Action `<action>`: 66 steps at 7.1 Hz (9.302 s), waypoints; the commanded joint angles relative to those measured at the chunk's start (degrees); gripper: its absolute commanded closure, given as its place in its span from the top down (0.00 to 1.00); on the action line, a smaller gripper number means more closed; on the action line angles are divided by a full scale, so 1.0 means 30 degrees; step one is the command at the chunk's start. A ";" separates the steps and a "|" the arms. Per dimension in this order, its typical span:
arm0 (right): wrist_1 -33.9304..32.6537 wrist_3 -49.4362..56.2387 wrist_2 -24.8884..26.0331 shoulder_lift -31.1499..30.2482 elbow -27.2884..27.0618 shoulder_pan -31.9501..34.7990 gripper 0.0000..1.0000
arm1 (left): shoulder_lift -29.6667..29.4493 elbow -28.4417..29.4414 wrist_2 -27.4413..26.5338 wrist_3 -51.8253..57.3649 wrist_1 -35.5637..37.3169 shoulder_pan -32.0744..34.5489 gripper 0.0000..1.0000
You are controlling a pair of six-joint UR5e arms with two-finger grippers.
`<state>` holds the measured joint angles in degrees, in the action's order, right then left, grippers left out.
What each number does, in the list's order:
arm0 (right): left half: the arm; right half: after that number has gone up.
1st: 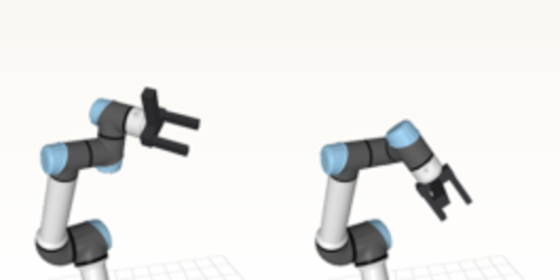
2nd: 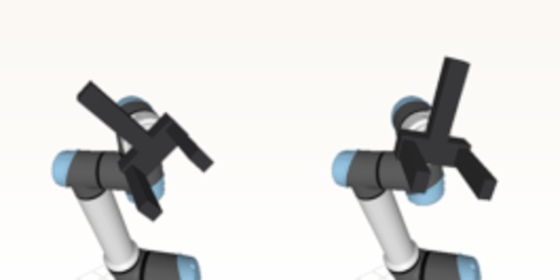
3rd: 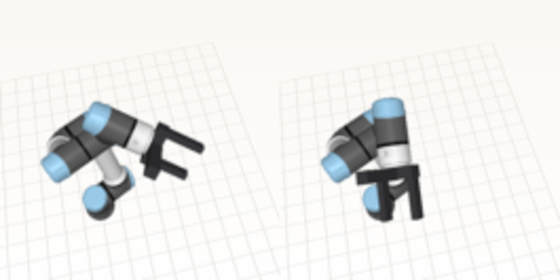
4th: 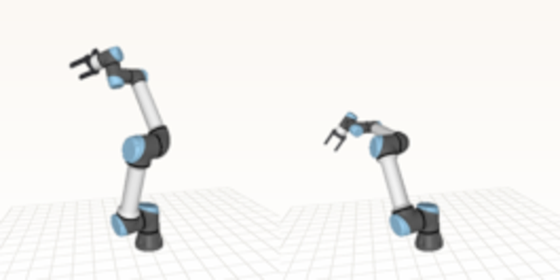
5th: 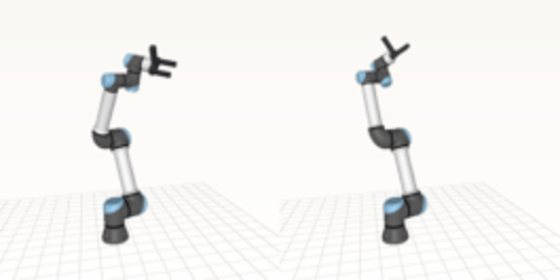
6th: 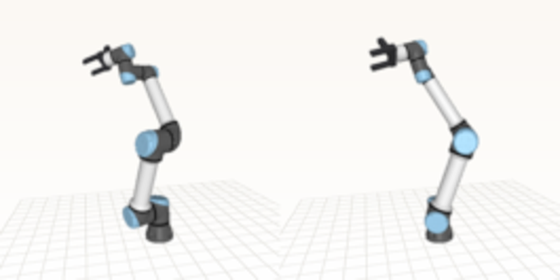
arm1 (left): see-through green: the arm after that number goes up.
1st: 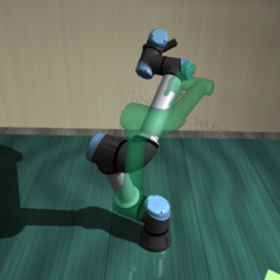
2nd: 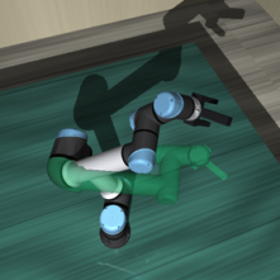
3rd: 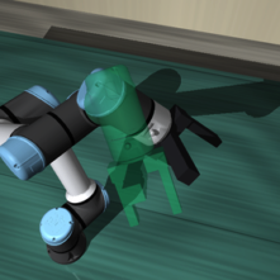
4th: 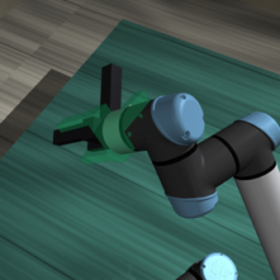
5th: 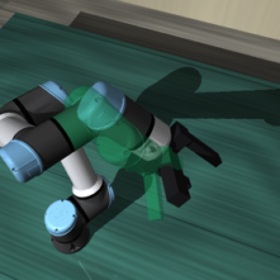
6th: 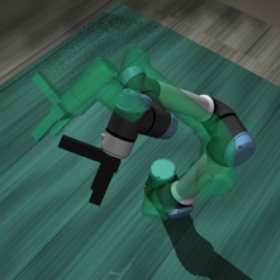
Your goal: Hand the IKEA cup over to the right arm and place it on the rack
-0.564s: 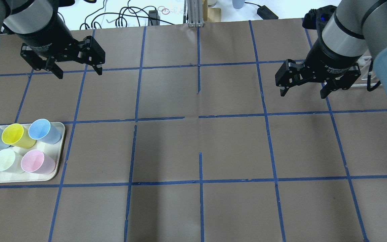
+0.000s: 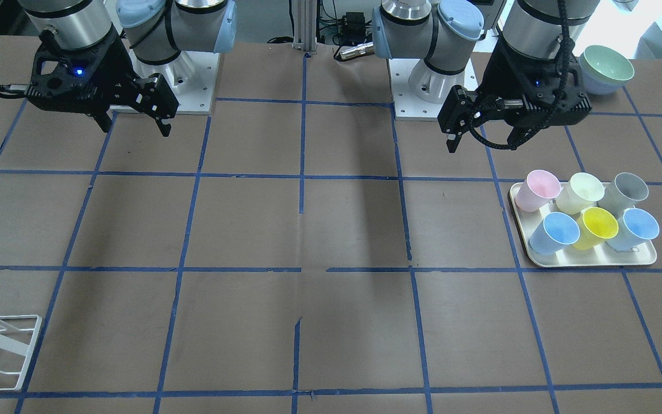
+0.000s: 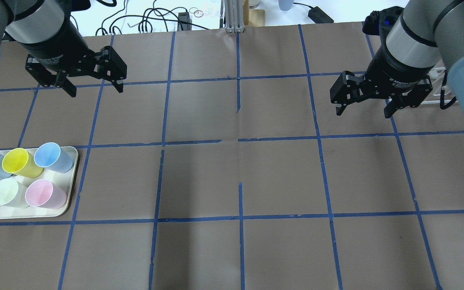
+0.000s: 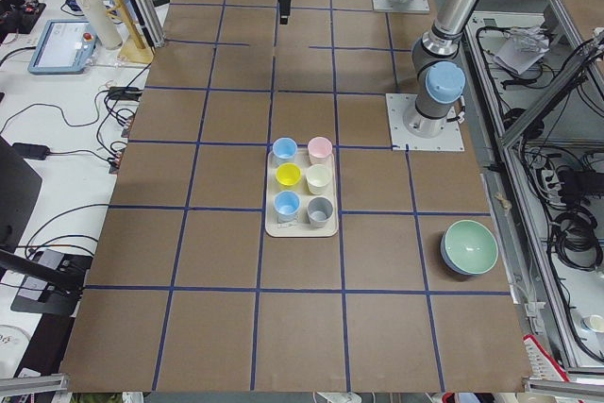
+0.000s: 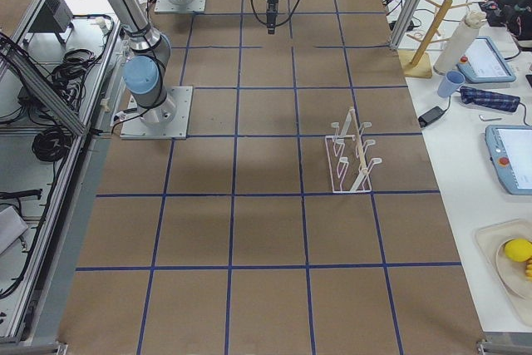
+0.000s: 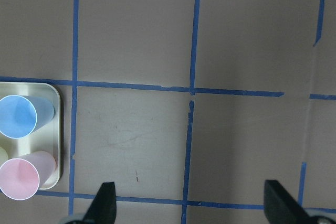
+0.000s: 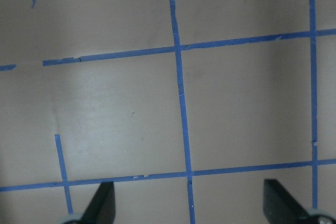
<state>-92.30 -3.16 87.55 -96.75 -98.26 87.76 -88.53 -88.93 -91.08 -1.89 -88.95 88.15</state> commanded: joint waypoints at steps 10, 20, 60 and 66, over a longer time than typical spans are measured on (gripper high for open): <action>0.0181 -0.0088 -0.0441 -0.0036 0.0146 0.0188 1.00 | -0.0517 -0.1376 -0.0050 1.5713 0.1861 -0.8538 1.00; 0.2845 0.0058 -2.1162 0.0168 -0.0146 0.0042 1.00 | -0.5819 -0.6098 0.0039 2.9281 1.1513 -1.3447 1.00; 0.3200 0.4424 -3.1350 0.2335 -0.2988 0.0012 1.00 | -0.1369 -0.1586 2.5322 1.0767 -1.2041 -0.3399 0.00; 0.3229 0.2901 -3.1379 0.2952 -0.1992 0.0130 1.00 | -0.1310 -0.1557 2.5674 1.0707 -1.2041 -0.2666 0.00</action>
<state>-82.63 5.88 -6.59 -88.09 -104.43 88.08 -92.43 -93.61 -14.11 30.24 -125.07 79.92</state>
